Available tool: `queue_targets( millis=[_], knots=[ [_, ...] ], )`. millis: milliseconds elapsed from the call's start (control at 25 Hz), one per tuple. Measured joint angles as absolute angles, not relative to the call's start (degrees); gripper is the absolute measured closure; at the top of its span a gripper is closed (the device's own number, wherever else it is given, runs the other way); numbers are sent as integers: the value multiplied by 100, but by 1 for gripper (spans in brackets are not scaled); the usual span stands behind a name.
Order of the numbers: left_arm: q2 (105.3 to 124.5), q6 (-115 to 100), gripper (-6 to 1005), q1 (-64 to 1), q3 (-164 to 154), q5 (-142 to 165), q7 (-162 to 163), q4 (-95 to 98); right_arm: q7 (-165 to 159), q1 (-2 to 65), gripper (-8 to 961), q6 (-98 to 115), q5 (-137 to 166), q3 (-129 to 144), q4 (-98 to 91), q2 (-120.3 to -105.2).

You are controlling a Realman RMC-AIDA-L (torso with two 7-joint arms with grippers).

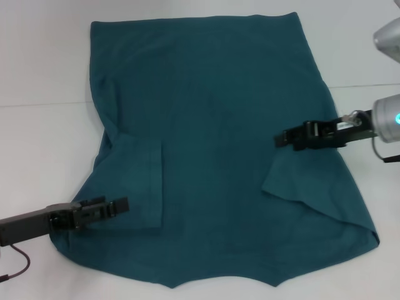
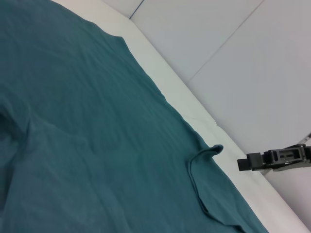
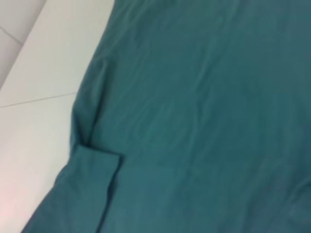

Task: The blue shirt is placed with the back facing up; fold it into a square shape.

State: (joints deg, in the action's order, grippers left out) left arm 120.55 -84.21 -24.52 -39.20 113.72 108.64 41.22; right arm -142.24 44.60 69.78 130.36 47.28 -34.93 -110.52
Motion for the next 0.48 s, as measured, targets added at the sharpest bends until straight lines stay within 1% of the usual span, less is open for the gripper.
queue_targets(
  millis=[120, 240, 480],
  knots=[
    [12024, -8386, 125, -2427, -3920, 11373, 11095, 4125, -14227, 4375, 384, 6998, 13039, 4728, -3512, -10936],
    [11915, -8363, 126, -2399, -3845, 11385, 11725, 4144, -14217, 4281, 385, 7158, 13045, 4731, -3602, -10835],
    [11637, -8318, 126, -2285, -3639, 11463, 13510, 4085, -14243, 4134, 385, 7457, 13046, 4723, -3869, -10764]
  ],
)
